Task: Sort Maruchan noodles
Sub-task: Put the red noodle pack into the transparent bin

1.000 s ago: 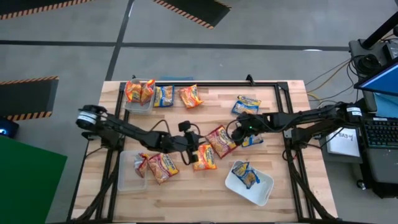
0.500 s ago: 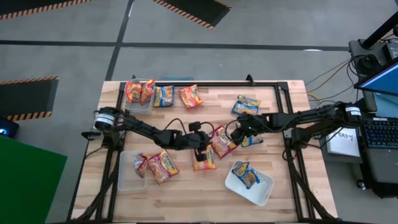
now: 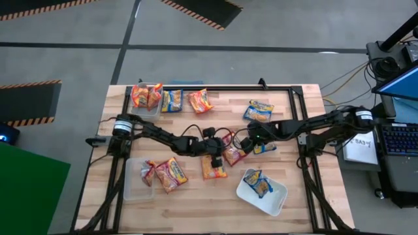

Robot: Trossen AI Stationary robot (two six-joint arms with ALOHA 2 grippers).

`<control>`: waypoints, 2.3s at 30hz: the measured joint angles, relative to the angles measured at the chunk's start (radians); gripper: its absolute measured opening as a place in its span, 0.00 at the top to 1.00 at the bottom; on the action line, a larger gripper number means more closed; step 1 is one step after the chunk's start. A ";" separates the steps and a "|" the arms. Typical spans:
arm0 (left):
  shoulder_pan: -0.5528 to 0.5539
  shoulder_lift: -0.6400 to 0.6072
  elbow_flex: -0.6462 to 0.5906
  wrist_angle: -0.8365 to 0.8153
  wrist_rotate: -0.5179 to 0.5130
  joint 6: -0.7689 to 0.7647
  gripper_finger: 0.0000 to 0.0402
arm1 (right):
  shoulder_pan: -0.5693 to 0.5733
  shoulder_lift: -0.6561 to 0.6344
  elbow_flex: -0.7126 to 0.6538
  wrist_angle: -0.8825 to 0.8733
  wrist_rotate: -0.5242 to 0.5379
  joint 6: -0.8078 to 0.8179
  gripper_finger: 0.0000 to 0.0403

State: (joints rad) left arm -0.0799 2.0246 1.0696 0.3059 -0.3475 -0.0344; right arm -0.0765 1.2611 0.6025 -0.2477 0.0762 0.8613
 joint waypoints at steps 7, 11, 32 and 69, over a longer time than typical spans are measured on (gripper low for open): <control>0.011 -0.002 0.001 -0.068 -0.003 -0.009 0.81 | 0.000 0.046 0.000 0.102 -0.037 0.006 0.31; 0.016 0.000 -0.001 -0.075 -0.003 -0.019 0.81 | -0.001 0.085 0.001 0.180 -0.081 0.006 0.29; 0.019 0.002 -0.006 -0.055 -0.006 -0.030 0.81 | -0.021 0.253 0.017 0.424 -0.164 0.019 0.41; 0.015 -0.498 -0.421 0.563 0.217 -0.132 0.81 | 0.158 -0.113 -0.140 0.728 0.133 -0.688 0.90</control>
State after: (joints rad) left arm -0.0647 1.5261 0.6483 0.8686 -0.1303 -0.1659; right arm 0.0814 1.1484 0.4622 0.4800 0.2096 0.1738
